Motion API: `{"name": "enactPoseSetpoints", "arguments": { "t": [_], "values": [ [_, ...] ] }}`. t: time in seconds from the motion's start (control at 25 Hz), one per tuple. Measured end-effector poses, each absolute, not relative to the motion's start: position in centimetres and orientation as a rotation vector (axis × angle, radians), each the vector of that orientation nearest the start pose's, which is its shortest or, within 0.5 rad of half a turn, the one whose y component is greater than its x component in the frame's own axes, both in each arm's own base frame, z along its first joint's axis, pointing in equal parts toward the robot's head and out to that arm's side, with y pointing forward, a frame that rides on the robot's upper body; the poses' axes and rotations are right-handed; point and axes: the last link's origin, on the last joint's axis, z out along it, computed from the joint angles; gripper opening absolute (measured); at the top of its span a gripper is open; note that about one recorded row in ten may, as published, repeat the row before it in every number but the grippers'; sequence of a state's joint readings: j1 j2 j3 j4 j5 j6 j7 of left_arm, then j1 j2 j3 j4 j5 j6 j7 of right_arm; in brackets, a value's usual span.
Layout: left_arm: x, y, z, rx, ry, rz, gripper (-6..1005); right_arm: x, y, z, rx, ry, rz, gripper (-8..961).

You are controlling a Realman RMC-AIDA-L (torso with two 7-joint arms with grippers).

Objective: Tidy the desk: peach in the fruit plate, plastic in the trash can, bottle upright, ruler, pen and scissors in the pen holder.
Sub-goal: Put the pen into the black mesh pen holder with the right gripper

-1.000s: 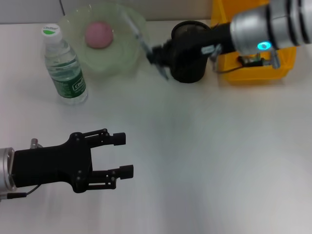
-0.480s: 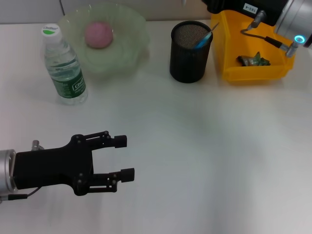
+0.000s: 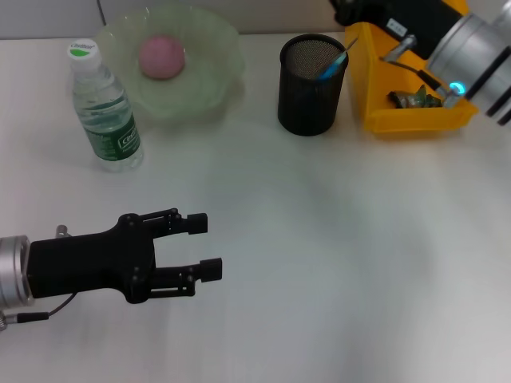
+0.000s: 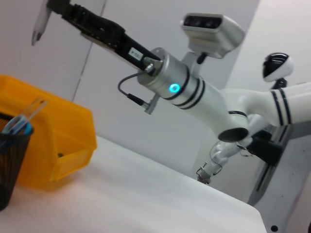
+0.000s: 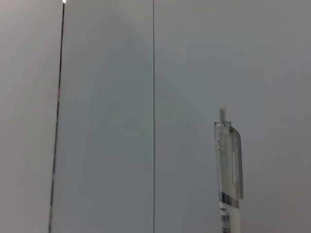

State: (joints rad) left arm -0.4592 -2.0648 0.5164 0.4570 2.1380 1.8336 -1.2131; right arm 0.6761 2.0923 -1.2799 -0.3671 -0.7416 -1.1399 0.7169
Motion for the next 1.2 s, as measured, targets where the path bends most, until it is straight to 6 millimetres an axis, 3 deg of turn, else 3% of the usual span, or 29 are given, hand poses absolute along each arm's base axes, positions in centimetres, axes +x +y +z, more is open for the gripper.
{"name": "enactPoseSetpoints", "arguments": {
  "t": [0.32, 0.52, 0.76, 1.2],
  "values": [
    [-28.3, 26.6, -1.5, -2.822, -0.842, -0.955, 805, 16.1, 41.7, -4.9, -2.187, 0.281, 0.9, 135],
    [-28.3, 26.7, -1.5, -2.818, -0.842, -0.951, 805, 16.6, 42.0, -4.9, -2.158, 0.336, 0.852, 135],
    [-28.6, 26.1, -1.3, -2.803, -0.712, -0.973, 805, 17.6, 41.8, -4.8, -2.135, 0.375, 0.823, 135],
    [-30.6, 24.8, 0.7, -2.497, -0.376, -1.02, 805, 18.6, 41.4, -4.4, -2.11, 0.389, 0.81, 136]
  ]
}}
